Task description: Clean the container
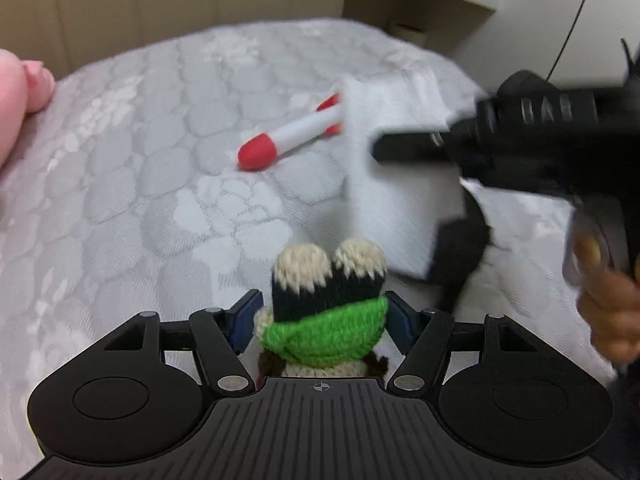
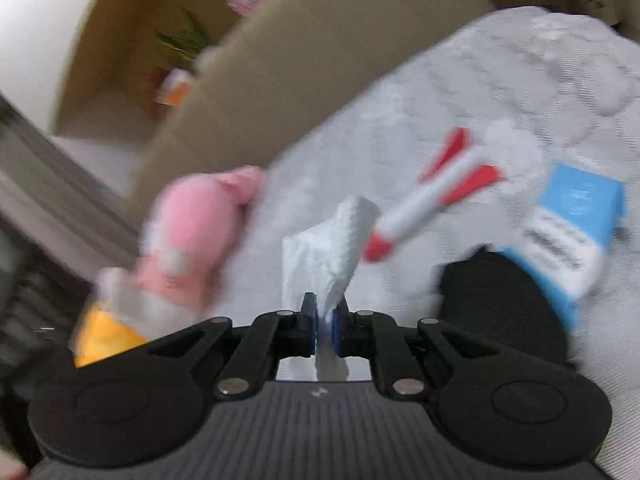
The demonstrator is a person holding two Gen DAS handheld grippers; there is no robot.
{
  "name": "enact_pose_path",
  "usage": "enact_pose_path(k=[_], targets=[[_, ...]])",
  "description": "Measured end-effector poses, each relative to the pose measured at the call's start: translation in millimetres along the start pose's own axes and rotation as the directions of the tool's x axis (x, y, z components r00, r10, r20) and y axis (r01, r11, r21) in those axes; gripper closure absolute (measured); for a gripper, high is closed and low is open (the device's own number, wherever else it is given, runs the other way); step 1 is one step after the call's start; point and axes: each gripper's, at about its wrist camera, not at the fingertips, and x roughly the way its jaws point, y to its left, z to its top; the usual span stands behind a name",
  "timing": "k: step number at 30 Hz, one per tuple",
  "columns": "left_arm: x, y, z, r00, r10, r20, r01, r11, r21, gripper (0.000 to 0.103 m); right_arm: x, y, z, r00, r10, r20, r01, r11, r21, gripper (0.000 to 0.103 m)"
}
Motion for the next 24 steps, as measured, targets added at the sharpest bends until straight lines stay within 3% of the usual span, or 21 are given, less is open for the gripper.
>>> enact_pose_path(k=[4,6,9,12,13,14,16,18,21,24], targets=[[-6.6,3.7,-24.9,1.0,-0.017,-0.019,0.016,0.999,-0.044,0.03,-20.6,24.4,-18.5,0.982,0.184,-0.037,-0.183,0.983,0.027,0.092],[-7.0,10.2,-31.9,1.0,-0.021,-0.017,0.02,0.997,-0.072,0.03,-23.8,38.9,-28.5,0.976,0.211,-0.061,-0.211,0.977,-0.002,0.092],[-5.9,14.8,-35.7,1.0,-0.013,-0.019,0.012,0.998,-0.063,0.029,-17.9,56.9,-45.1,0.977,0.167,-0.134,-0.179,0.98,-0.085,0.092],[-4.3,15.8,-40.3,0.999,0.007,-0.034,-0.008,1.0,-0.03,0.026,-3.4,67.3,-67.0,0.973,0.07,-0.218,-0.111,0.977,-0.184,0.092],[-3.5,17.4,-42.4,0.999,0.003,-0.05,-0.005,0.999,-0.032,0.025,0.6,70.5,-73.7,0.973,0.029,-0.228,-0.083,0.969,-0.232,0.092],[-2.2,19.2,-44.0,0.998,-0.001,-0.066,-0.001,0.999,-0.038,0.024,2.4,73.0,-76.5,0.974,0.005,-0.227,-0.066,0.962,-0.265,0.084],[-0.5,24.0,-47.8,0.994,-0.022,-0.104,0.017,0.998,-0.054,0.021,4.0,74.8,-76.8,0.976,-0.008,-0.219,-0.055,0.959,-0.278,0.084],[5.2,31.3,-52.4,0.985,-0.055,-0.164,0.042,0.996,-0.08,0.02,4.4,66.9,-73.8,0.974,0.017,-0.225,-0.066,0.975,-0.211,0.084],[11.7,31.2,-57.4,0.976,-0.058,-0.212,0.044,0.997,-0.069,0.02,8.6,40.7,-66.7,0.958,0.121,-0.262,-0.123,0.992,0.01,0.09],[9.0,29.8,-54.7,0.977,-0.081,-0.199,0.069,0.995,-0.068,0.013,17.1,9.9,-66.4,0.932,0.231,-0.281,-0.158,0.953,0.26,0.092]])
